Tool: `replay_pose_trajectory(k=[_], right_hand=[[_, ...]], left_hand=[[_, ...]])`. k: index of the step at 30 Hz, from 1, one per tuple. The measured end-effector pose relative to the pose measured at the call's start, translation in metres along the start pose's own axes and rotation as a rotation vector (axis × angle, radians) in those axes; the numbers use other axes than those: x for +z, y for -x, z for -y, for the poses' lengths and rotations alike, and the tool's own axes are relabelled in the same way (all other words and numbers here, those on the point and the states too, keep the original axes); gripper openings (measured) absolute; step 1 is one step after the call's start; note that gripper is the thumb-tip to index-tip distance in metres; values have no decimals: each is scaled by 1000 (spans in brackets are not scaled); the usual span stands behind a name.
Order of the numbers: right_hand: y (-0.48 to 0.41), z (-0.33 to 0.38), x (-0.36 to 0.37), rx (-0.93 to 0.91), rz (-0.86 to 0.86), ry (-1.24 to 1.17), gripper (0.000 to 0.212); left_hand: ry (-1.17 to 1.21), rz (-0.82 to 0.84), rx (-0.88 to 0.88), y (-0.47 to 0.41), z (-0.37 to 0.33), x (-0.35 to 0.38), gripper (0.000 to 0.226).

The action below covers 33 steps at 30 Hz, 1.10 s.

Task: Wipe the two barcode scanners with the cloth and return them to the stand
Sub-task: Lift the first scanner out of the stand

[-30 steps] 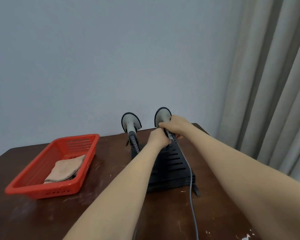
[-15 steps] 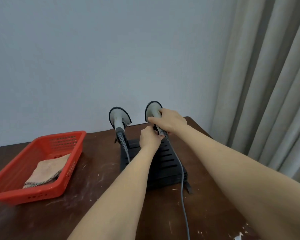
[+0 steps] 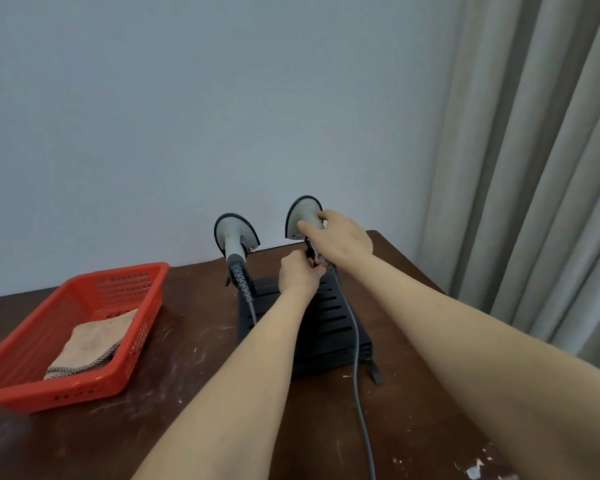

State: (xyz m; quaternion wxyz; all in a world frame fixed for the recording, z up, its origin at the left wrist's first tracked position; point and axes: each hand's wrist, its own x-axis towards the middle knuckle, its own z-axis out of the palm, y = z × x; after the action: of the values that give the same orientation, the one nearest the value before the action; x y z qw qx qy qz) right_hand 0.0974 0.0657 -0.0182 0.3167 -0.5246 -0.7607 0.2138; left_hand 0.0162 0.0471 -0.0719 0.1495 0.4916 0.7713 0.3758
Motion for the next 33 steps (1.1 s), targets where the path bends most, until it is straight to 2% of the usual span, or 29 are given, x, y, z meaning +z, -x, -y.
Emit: replay_pose_trajectory(k=[8, 14, 19, 21, 24, 26, 28, 31, 33], right_hand=[[2, -3, -3, 10, -38, -73, 54], [-6, 3, -21, -36, -32, -234, 58], [2, -4, -31, -21, -11, -465, 68], [5, -7, -36, 1, 10, -579, 62], [15, -6, -47, 8, 45, -731, 29], [26, -4, -53, 4, 82, -801, 17], [35, -3, -55, -9, 113, -843, 14], [49, -4, -55, -18, 134, -869, 18], [59, -5, -55, -39, 153, -875, 20]], left_hand=[[21, -2, -4, -3, 2, 4, 9], [-74, 21, -18, -9, -2, 2, 30], [-187, 139, -46, -6, -9, -12, 45], [-199, 139, -10, -4, -13, -20, 32], [-188, 42, 63, 2, -20, -42, 2], [-117, -25, 102, 7, -24, -57, 17], [63, -38, 87, 16, -30, -70, 26], [490, 47, -87, 32, -37, -85, 30], [628, 135, -166, 40, -39, -91, 39]])
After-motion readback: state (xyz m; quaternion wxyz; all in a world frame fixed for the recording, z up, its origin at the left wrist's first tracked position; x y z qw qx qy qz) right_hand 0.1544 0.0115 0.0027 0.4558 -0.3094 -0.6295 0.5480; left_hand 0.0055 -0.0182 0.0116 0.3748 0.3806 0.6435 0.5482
